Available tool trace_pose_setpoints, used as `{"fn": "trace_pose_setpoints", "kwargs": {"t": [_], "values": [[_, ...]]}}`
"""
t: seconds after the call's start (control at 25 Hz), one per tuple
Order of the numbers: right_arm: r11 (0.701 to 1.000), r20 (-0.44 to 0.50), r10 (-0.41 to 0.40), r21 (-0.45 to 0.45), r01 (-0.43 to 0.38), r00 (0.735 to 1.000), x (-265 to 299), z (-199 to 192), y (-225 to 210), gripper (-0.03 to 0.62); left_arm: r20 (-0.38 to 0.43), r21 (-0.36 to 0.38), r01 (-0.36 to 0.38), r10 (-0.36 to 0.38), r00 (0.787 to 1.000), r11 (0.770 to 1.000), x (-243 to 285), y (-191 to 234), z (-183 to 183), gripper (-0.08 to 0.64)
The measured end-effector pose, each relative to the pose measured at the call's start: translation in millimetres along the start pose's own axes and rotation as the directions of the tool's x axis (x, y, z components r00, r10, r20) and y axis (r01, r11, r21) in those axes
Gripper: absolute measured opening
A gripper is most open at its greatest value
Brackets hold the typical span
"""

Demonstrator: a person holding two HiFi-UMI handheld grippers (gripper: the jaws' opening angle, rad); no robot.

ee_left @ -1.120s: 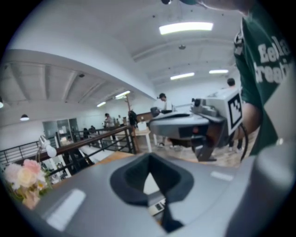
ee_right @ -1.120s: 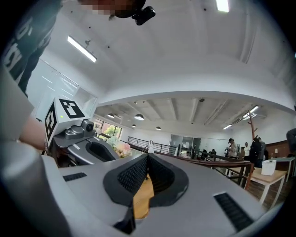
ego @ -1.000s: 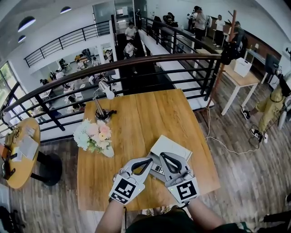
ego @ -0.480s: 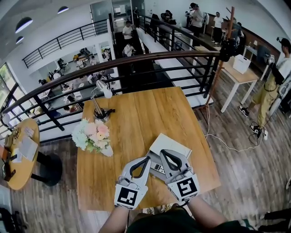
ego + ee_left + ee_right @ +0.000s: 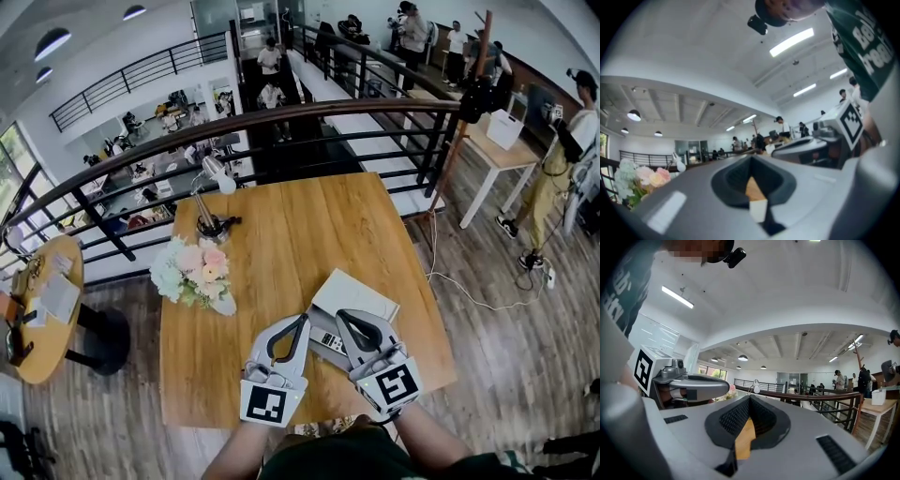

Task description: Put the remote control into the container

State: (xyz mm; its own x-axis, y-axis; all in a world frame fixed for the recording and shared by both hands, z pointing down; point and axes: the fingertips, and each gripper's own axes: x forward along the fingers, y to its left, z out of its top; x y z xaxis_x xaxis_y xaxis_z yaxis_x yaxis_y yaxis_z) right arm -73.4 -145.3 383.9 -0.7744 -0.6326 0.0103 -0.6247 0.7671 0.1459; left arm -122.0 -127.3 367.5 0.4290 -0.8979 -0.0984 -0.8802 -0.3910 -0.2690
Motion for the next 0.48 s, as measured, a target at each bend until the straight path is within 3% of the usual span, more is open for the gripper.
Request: {"fn": "trace_pose_setpoints", "kwargs": {"t": [0.16,0.48], "values": [[1.0,-0.001,-0.003,0.017,0.003,1.0,0,-1,-1,0.017,-0.006,-0.025,-0.021,0.021,1.0,0.999,-3,6,-4,-0.003],[0.999,0.0,0.027,-0.037,-0.027,1.0,0,4,11,0.017,-0.018,-0.031,-0.014,0.013,1.0,0.999,-5,7,-3,-0.003]]}}
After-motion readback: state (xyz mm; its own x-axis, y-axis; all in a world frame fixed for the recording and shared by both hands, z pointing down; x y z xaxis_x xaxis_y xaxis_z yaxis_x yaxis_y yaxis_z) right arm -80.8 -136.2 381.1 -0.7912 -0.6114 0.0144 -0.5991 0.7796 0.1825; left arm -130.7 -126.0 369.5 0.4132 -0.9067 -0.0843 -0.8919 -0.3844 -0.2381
